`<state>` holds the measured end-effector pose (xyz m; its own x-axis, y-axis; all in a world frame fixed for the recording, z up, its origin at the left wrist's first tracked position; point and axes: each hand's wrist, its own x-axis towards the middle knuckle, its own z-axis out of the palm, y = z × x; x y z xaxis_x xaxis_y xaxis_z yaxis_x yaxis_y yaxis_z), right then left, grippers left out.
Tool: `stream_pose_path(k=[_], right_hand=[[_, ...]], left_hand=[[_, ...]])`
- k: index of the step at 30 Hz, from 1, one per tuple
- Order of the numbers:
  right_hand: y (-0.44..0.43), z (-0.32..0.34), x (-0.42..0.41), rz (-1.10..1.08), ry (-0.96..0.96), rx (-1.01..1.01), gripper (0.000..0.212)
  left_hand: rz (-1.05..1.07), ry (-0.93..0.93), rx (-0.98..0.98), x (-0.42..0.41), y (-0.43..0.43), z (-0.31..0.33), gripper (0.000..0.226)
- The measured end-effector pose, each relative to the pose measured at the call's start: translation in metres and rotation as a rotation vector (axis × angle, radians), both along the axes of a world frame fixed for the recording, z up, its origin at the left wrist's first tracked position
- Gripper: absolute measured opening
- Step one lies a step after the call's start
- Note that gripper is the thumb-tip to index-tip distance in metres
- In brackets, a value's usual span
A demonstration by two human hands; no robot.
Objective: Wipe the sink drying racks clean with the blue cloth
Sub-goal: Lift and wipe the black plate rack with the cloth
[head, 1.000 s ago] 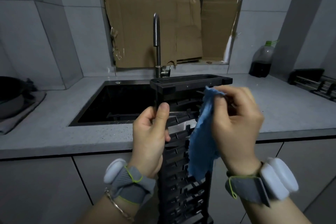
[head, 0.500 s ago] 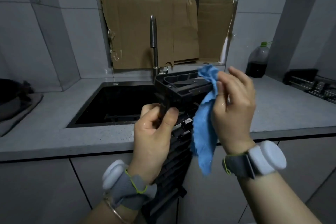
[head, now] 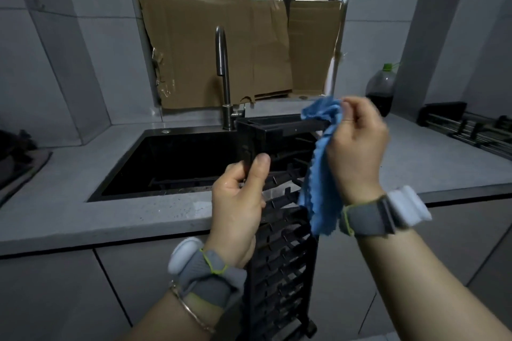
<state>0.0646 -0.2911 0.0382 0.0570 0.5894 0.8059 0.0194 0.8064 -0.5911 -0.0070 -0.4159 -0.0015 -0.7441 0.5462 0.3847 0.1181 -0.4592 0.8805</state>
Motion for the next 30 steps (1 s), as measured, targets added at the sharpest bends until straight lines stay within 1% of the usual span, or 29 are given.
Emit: stream_pose_path(k=[3, 4, 5, 7, 8, 10, 11, 14, 15, 17, 18, 19, 21, 23, 25, 26, 28, 30], right_hand=[[0.021, 0.006, 0.033, 0.0, 0.364, -0.324, 0.021], [0.029, 0.004, 0.045, -0.007, 0.42, -0.436, 0.021], [0.037, 0.001, 0.054, -0.009, 0.396, -0.557, 0.022], [0.049, -0.019, 0.06, 0.073, 0.242, -0.784, 0.025], [0.052, -0.03, 0.064, 0.13, 0.17, -0.89, 0.022], [0.045, -0.045, 0.061, 0.263, 0.098, -1.017, 0.032], [0.038, -0.051, 0.057, 0.28, 0.057, -0.996, 0.035], [0.019, -0.067, 0.047, 0.266, -0.322, -0.679, 0.039], [0.014, -0.071, 0.047, 0.278, -0.45, -0.619, 0.042], [0.012, -0.077, 0.054, 0.297, -0.706, -0.58, 0.053], [0.013, -0.08, 0.055, 0.315, -0.774, -0.575, 0.057], [0.012, -0.081, 0.057, 0.332, -0.775, -0.568, 0.056], [0.005, -0.08, 0.058, 0.355, -0.641, -0.546, 0.048], [0.004, -0.081, 0.056, 0.339, -0.518, -0.498, 0.046], [0.007, -0.083, 0.056, 0.271, -0.501, -0.45, 0.044], [0.01, -0.083, 0.056, 0.227, -0.494, -0.428, 0.047], [0.016, -0.083, 0.054, 0.173, -0.441, -0.407, 0.056], [0.026, -0.077, 0.053, 0.134, -0.349, -0.399, 0.063]], left_hand=[[0.007, -0.001, 0.012, -0.002, 0.006, 0.006, 0.034], [0.014, -0.022, 0.02, -0.004, 0.008, 0.009, 0.037], [0.019, -0.056, 0.024, -0.006, 0.009, 0.011, 0.04], [0.04, -0.142, 0.018, -0.015, 0.011, 0.016, 0.042], [0.035, -0.191, 0.026, -0.017, 0.012, 0.019, 0.043], [0.012, -0.302, 0.073, -0.018, 0.014, 0.025, 0.045], [0.005, -0.349, 0.096, -0.017, 0.015, 0.028, 0.045], [0.007, -0.421, 0.133, -0.02, 0.015, 0.036, 0.041], [0.013, -0.431, 0.118, -0.023, 0.014, 0.037, 0.041], [0.007, -0.452, 0.067, -0.028, 0.012, 0.037, 0.045], [-0.006, -0.464, 0.057, -0.033, 0.012, 0.037, 0.047], [-0.025, -0.482, 0.053, -0.037, 0.013, 0.037, 0.049], [-0.074, -0.512, 0.057, -0.042, 0.013, 0.035, 0.049], [-0.087, -0.49, 0.03, -0.044, 0.018, 0.034, 0.046], [-0.045, -0.387, -0.037, -0.045, 0.026, 0.032, 0.036], [-0.022, -0.323, -0.076, -0.045, 0.033, 0.031, 0.034], [-0.004, -0.182, -0.169, -0.041, 0.043, 0.025, 0.038], [-0.03, -0.095, -0.234, -0.031, 0.06, 0.011, 0.04]])
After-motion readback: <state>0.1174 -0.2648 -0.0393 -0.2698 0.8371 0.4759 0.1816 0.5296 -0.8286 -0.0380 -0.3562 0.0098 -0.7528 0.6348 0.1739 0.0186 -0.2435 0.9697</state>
